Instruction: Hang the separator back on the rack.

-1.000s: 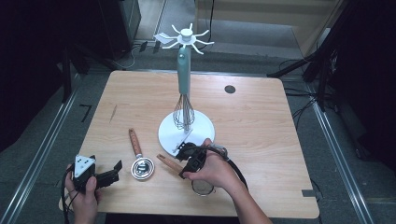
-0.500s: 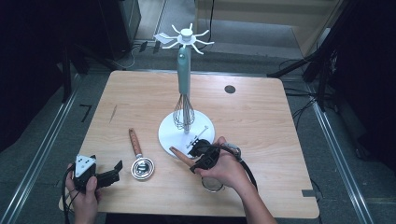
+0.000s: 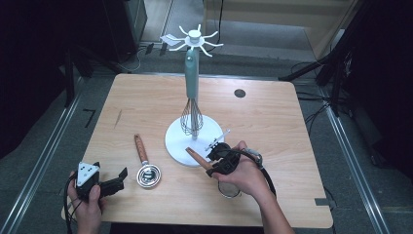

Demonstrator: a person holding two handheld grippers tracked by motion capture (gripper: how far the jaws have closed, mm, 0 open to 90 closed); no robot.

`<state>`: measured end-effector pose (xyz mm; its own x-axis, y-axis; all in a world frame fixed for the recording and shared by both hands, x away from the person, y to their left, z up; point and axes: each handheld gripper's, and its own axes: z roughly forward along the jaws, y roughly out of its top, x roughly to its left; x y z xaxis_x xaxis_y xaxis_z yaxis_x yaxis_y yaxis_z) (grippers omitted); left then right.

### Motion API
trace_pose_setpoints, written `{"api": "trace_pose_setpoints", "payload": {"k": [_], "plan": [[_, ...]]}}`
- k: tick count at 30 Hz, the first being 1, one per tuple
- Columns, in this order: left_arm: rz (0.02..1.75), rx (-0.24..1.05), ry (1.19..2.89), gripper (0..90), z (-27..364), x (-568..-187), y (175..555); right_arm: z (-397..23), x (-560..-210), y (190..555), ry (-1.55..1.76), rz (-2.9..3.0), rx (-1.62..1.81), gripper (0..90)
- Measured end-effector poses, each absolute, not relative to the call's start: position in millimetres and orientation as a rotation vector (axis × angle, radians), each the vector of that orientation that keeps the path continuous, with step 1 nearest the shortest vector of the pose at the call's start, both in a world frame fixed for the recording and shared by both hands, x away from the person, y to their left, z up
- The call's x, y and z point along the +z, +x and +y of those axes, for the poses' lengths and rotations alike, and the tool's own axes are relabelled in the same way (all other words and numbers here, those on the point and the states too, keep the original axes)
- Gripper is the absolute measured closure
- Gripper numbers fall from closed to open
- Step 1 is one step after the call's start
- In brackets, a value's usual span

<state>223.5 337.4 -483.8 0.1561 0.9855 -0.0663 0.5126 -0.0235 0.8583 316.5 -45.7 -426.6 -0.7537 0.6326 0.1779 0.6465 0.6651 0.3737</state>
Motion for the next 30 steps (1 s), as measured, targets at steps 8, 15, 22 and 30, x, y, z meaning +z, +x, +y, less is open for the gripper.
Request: {"api": "trace_pose_setpoints", "payload": {"k": [8,15,22,30], "plan": [[1.464,0.759,1.646,0.0,337.6,-483.7,223.4,-62.2,-421.5,319.1,-1.140,-2.829,-0.710,70.6],[1.460,0.759,1.648,0.0,337.6,-483.8,223.9,-73.8,-418.2,319.8,-1.186,-2.824,-0.728,70.6],[1.459,0.755,1.642,0.0,338.0,-483.6,223.6,-83.5,-413.9,321.5,-1.219,-2.816,-0.765,70.6],[1.458,0.757,1.638,0.0,338.3,-483.6,223.3,-93.9,-406.8,321.6,-1.279,-2.812,-0.829,70.6]]}}
